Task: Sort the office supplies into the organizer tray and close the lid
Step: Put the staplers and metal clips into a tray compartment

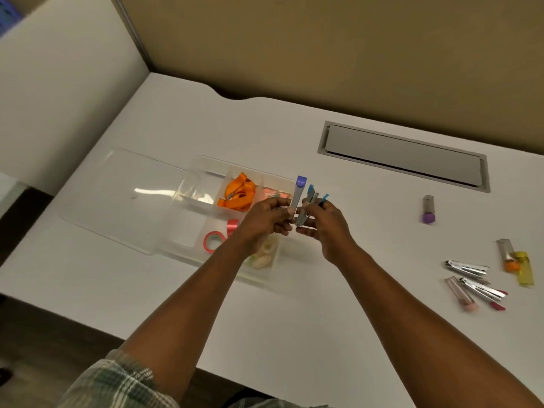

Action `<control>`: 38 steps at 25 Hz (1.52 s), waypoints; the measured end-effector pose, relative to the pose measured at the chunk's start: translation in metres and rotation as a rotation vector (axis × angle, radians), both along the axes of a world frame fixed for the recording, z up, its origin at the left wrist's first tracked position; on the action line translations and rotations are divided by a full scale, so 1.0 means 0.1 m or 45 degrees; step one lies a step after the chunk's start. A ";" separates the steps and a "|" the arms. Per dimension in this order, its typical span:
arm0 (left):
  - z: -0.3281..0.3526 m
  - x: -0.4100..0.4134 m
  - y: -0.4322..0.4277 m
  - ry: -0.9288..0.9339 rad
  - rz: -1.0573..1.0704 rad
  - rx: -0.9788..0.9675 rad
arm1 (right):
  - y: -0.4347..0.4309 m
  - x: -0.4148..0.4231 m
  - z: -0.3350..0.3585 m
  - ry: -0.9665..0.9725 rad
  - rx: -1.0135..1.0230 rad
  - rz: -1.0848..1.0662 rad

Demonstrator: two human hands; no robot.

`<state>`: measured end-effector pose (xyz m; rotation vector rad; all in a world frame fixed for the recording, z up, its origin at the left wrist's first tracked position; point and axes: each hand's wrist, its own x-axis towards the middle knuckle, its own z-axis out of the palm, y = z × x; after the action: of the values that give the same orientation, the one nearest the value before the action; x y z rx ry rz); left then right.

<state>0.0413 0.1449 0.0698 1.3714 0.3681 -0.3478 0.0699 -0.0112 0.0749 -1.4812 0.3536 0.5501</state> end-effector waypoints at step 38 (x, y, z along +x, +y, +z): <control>-0.18 -0.48 1.49 -0.004 0.035 1.813 | 1.88 -0.30 -0.10 -0.631 -0.918 0.603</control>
<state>-0.0065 0.2937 0.0515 2.7439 0.6808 0.0002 0.0401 0.1767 0.0647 -2.3598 -0.2332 0.4147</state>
